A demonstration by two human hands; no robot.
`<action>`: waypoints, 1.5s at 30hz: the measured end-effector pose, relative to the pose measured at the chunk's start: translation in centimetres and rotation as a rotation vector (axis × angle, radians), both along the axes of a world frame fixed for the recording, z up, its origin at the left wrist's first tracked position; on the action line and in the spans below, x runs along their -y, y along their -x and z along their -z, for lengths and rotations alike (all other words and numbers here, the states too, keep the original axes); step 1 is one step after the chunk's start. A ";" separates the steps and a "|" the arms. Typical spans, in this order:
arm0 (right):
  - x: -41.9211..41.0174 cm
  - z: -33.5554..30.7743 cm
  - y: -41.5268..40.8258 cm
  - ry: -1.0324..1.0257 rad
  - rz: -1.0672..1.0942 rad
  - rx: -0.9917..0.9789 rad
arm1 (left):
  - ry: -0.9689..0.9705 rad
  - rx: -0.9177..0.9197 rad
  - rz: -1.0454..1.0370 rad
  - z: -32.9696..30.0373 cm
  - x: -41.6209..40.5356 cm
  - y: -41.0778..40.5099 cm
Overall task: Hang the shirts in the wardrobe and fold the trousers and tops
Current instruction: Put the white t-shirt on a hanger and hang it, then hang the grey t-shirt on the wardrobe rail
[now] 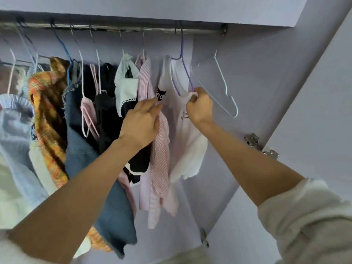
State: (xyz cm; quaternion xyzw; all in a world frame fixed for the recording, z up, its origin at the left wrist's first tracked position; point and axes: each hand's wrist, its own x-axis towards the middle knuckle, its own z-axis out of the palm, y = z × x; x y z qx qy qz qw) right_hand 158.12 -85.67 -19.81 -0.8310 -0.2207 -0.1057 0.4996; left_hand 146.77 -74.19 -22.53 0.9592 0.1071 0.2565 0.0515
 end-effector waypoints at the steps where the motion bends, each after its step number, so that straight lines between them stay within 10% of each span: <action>1: -1.6 -0.8 -0.7 -0.019 -0.021 0.015 | -0.017 -0.008 -0.013 0.0 -0.5 0.0; 19: -2.5 1.7 1.7 0.320 -0.273 0.130 | -0.028 -0.185 -0.109 -0.8 -0.1 1.1; 29: 5.0 5.2 14.4 0.154 -0.440 0.126 | 0.297 0.071 -0.220 1.1 4.3 14.4; 36: 5.7 13.2 26.0 0.413 -1.006 -0.164 | 0.544 0.050 -0.699 9.0 11.1 32.5; 45: 10.8 18.8 46.9 0.687 -1.862 -0.010 | 0.687 0.301 -1.626 13.9 33.1 52.5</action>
